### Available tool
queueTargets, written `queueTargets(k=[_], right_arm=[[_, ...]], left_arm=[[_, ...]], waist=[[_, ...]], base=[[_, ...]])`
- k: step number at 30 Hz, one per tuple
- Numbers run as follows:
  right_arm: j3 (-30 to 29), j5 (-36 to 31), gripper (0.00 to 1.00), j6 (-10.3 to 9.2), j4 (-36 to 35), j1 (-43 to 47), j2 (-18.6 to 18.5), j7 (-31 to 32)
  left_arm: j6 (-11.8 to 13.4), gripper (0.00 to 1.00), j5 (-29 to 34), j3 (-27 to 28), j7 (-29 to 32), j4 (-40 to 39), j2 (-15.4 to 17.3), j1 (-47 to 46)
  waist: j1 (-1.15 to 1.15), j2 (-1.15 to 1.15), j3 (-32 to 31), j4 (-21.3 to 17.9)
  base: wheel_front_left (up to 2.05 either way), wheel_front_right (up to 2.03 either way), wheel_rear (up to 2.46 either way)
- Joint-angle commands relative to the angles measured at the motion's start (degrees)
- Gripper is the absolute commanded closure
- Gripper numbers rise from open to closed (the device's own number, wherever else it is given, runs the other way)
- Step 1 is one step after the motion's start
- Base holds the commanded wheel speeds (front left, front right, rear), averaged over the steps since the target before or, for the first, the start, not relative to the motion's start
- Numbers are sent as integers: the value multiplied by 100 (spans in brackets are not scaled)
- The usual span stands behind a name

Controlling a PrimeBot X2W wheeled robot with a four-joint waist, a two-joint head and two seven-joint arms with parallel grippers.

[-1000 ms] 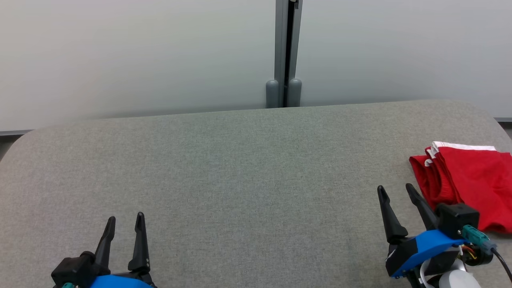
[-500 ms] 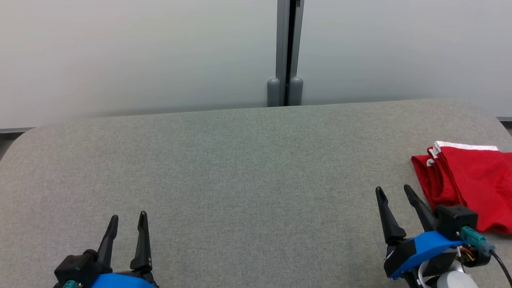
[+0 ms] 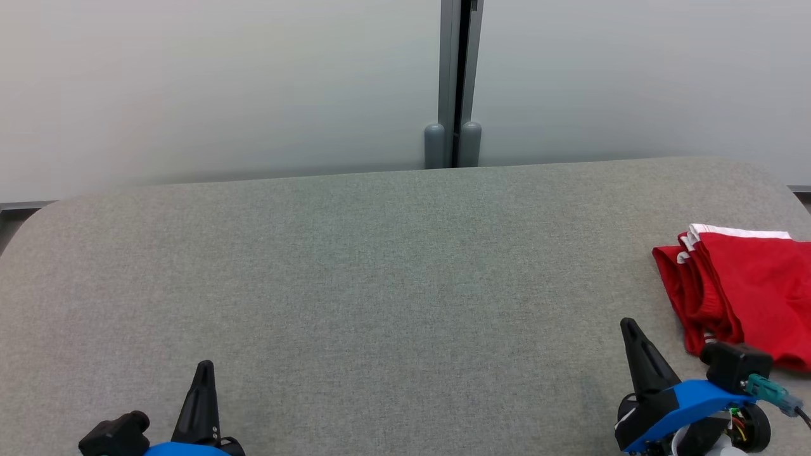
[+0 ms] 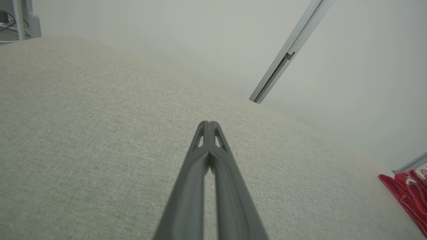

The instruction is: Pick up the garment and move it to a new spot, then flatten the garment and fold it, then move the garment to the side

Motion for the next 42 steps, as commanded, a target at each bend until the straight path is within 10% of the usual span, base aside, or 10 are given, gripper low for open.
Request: queueTargets(k=[1,42], right_arm=[[-35,239,100,0,-124,-96,-7,26],[-275,3597,100,1,-241,-139,-1,413]], left_arm=[[-19,100,-197,74,43,-111,29,-182],[-84,100,-2981,598,906,-303,-199,-535]], waist=[[-1,0,0,2],[-1,0,16,54]], base=[[0,0,0],[0,0,0]])
